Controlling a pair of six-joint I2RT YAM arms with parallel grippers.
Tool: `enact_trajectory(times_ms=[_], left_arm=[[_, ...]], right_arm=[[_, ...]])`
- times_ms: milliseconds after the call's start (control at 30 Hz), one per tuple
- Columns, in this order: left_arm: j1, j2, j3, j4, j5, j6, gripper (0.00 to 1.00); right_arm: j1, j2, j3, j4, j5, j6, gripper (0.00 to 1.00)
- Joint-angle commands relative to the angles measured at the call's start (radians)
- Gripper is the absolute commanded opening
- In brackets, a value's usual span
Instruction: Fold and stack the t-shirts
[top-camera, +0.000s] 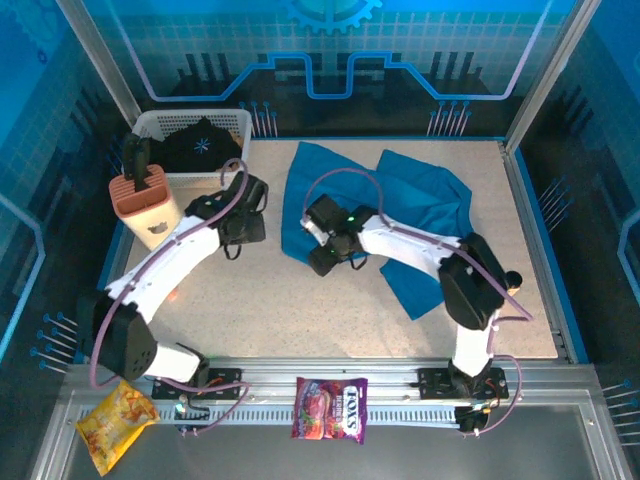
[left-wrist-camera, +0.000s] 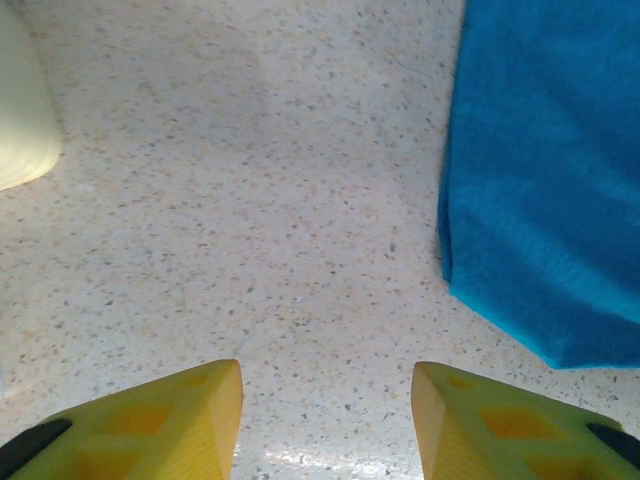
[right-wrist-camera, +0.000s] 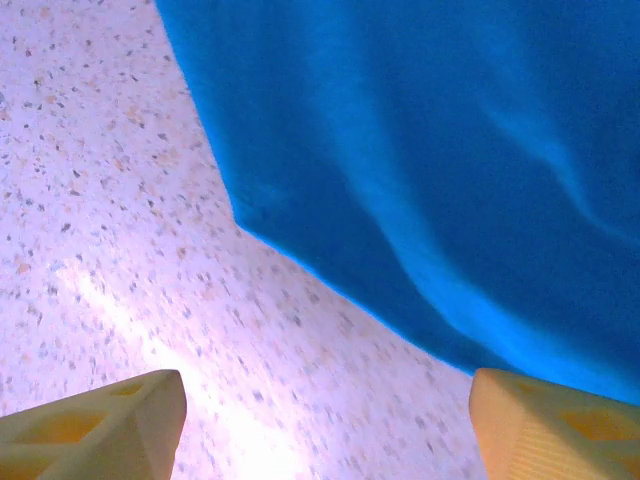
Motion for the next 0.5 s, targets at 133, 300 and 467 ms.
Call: enact_trajectory(times_ms=[133,300,467], left_arm=[[0.052,-0.150,-0.053,-0.059,0.007,-0.024,0.51],[0.065,-0.206,-0.061,-0.087,0.005,-0.025,0.52],[0.072,-0.225,-0.068,-0.098,0.015,-0.023,0.52]], right_arm=[[-0.006,0.198,0.174,-0.020,0.063,-0.089,0.65],[-0.017,0.265,0.265,-0.034,0.054,-0.092,0.60],[-0.036,0.344,0.338,-0.056,0.029,-0.095,0.54]])
